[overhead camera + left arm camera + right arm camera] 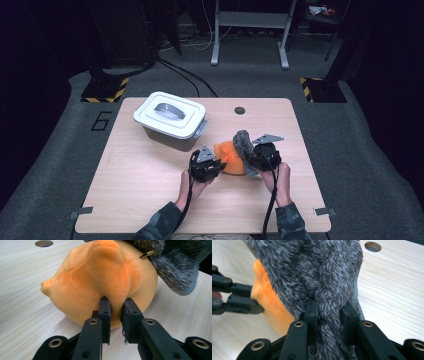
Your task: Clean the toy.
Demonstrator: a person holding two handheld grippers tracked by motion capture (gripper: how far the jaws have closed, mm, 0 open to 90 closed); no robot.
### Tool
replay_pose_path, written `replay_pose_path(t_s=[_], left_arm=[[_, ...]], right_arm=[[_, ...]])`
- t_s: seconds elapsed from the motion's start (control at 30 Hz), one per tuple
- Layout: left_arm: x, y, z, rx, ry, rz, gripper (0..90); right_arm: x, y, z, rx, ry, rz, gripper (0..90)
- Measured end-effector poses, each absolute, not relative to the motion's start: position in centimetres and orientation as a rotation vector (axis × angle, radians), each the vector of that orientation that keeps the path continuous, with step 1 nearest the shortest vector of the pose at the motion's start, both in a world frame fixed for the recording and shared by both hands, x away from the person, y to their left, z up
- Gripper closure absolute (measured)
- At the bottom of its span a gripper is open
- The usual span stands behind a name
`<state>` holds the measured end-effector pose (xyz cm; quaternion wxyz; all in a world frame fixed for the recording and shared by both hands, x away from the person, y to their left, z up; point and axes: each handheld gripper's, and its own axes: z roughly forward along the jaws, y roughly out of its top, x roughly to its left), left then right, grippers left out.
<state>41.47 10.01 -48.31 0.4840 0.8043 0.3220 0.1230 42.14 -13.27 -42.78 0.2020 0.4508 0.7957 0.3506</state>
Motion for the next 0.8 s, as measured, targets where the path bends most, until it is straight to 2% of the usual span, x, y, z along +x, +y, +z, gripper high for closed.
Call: replay_pose_path(t_s=[0.23, 0.43, 0.53, 0.67, 0.8], left_arm=[[41.2, 10.3, -48.4, 1.932, 0.781, 0.297, 71.0], [41.2, 10.7, -48.5, 1.938, 0.759, 0.348, 50.0], [41.2, 10.4, -48.7, 1.954, 0.736, 0.378, 42.5], [41.2, 9.6, -49.0, 1.988, 0.716, 0.424, 42.2], [41.3, 9.3, -49.2, 2.002, 0.696, 0.451, 50.3]], right_arm=[[42.4, -13.3, -42.8, 1.286, 2.211, 0.989, 71.6], [42.6, -13.5, -42.9, 1.292, 2.220, 0.997, 71.6], [42.9, -13.6, -42.9, 1.302, 2.216, 1.002, 71.5], [43.0, -13.7, -42.9, 1.329, 2.214, 1.001, 71.5], [43.3, -14.0, -43.0, 1.319, 2.219, 1.001, 71.4]])
